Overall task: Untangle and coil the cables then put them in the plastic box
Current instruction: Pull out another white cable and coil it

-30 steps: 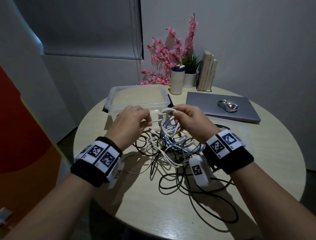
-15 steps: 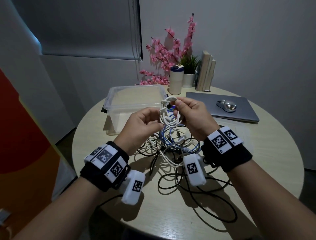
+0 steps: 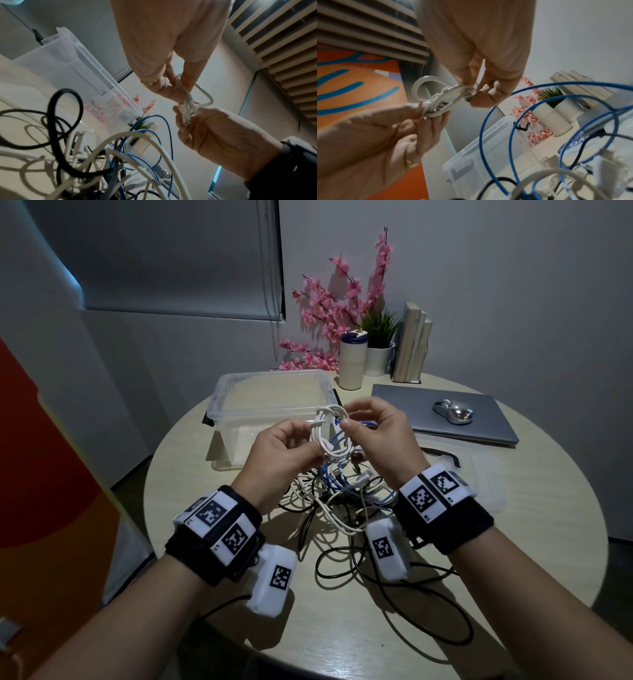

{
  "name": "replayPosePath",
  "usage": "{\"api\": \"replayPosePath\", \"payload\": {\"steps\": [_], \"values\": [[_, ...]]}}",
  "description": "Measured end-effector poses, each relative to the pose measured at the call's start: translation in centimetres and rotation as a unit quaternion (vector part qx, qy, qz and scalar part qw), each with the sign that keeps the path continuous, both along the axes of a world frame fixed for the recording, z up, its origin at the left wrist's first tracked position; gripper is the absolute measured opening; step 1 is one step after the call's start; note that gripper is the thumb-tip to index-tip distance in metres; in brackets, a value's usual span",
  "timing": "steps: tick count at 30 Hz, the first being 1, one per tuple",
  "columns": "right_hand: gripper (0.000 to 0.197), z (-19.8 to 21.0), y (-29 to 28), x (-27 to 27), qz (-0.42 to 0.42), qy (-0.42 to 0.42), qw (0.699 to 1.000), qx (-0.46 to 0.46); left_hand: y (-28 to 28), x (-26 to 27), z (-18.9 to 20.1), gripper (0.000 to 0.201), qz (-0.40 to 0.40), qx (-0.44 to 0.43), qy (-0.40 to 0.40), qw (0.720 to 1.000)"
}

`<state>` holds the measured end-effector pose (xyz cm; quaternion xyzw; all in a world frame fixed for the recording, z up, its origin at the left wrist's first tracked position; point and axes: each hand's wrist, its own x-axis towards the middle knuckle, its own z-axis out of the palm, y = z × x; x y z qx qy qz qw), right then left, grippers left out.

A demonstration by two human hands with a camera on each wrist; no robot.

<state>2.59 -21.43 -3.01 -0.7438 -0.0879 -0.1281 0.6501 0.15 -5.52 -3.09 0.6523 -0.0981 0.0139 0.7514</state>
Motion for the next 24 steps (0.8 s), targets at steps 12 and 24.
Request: {"api": "replayPosePath", "payload": {"steps": [12, 24], "values": [[0.029, -0.2, 0.6, -1.2, 0.077, -0.086, 0.95, -0.289, 0.7, 1.7, -0.2, 0.015, 0.093, 0.02, 0.054, 0.994], [0.01, 0.1, 0.9, -1.0, 0.036, -0.102, 0.931, -0.349, 1.5, 1.0, -0.6, 0.037, -0.019, 0.052, 0.0, 0.998]]}}
